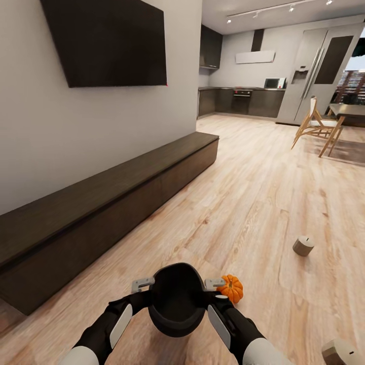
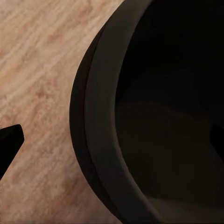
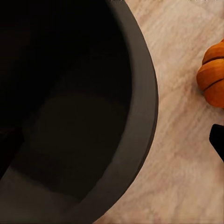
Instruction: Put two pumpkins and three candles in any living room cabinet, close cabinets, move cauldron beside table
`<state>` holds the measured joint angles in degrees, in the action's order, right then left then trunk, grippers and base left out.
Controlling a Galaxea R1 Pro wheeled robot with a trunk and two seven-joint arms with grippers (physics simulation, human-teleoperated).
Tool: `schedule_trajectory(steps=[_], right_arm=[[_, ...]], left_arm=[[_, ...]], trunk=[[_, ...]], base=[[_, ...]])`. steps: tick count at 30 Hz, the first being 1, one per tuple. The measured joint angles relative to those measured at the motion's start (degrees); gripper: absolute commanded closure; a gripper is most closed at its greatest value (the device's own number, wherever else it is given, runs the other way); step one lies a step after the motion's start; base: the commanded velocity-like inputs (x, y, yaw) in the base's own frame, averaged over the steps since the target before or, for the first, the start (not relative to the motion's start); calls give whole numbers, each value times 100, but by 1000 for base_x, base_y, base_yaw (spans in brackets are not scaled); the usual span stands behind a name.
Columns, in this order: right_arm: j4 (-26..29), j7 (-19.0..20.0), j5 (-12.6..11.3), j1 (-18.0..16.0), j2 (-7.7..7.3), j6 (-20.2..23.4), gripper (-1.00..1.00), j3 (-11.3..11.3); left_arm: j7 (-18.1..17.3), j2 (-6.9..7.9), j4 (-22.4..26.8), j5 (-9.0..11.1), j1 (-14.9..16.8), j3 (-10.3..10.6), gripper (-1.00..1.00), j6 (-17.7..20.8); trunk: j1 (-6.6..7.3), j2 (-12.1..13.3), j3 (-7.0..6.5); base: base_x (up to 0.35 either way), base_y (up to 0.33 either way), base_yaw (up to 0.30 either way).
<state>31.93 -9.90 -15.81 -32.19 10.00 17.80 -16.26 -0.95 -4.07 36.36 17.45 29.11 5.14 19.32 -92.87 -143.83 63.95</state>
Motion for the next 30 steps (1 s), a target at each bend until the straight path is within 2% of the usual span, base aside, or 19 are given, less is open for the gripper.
schedule_trajectory(steps=[3, 13, 19, 24, 30], right_arm=[[-1, 0, 0, -5, 0, 7, -100, 0], [-2, 0, -2, -4, 0, 8, -100, 1], [-2, 0, 0, -5, 0, 8, -100, 0], [-2, 0, 0, -5, 0, 8, -100, 1], [-2, 0, -1, -7, 0, 8, -100, 0]], left_arm=[[0, -4, -4, -53, -2, -1, -100, -1], [0, -13, -8, -135, -2, -4, -100, -1], [0, 0, -12, -143, -2, -7, -100, -1], [0, 1, -8, -144, -2, -8, -100, -1], [0, 1, -6, -144, -1, -6, -100, -1]], trunk=[[0, 0, 0], [-26, -13, 221], [-26, -13, 222], [-39, -20, 332], [-39, -20, 333]], base=[[0, 0, 0], [0, 0, 0], [0, 0, 0], [0, 0, 0], [0, 0, 0]])
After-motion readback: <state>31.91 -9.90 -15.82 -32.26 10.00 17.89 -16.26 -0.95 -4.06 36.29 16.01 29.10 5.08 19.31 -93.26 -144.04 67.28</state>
